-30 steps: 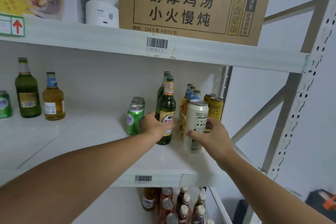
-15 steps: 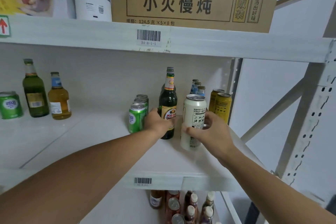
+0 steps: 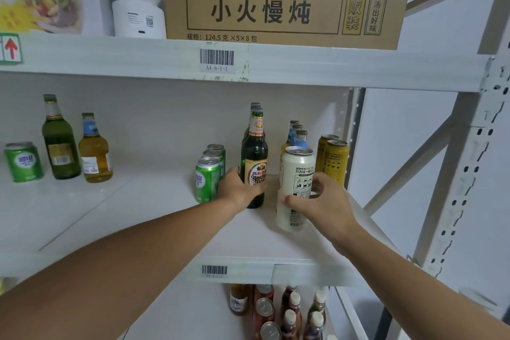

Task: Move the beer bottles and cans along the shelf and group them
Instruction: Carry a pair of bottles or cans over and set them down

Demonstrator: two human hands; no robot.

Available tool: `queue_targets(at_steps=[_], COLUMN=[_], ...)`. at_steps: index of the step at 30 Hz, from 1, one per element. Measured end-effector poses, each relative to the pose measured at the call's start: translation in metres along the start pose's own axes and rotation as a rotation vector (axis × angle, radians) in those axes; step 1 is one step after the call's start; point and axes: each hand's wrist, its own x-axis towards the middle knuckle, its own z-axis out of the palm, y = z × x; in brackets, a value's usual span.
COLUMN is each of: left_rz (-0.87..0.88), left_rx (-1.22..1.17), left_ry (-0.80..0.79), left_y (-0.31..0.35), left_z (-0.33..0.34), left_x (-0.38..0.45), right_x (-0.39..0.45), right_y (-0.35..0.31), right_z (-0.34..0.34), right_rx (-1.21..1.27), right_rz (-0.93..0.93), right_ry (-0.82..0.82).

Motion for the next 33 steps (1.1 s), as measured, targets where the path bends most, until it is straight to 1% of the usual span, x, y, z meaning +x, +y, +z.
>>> queue_targets(at_steps=[4,9,15,18,21,24,27,33], left_rz=[0.05,0.107,0.165,0.17,0.19,0.221,0.253,0.286], left_rx=[0.068,0.285,0.677,0.772,0.814,0.789,0.725,0.62], left_ry=[0.008,-0.085,-0.039,-0.016,-0.02,-0.014,-0.007,-0.03], left_y=[-0.008,-0.023,-0.026,-0.037,-0.052,-0.07,-0.093,-0.142], left_z=[-0.026,-0.082,-0.152,-0.178,-0.208,-0.245,-0.282,-0.351], left_x=[-0.024,-0.06,-0.09,-0.098,-0.104,-0.109,-0.116,-0.12], right_x=[-0.001,-0.001,-0.007,-0.016,-0.026,-0.035,-0.043,-0.053], right_y=[0.004,0.001,-0.012,-0.022,-0.036,-0.051,-0.069,-0.098], right_z=[0.008,0.028,0.07,0.097,0.127,0.163,0.206,0.289], right_rx=[0.079,0.091,0.108,0.108,0.059,0.056,0.034,-0.02], right_rz=[0.029,-0.01,-0.025,-0.027,-0.042,-0.034,-0.017,0.009], right_ry=[-0.019,-0.064,-0.125,-0.151,-0.194,-0.186,-0.149,-0.024])
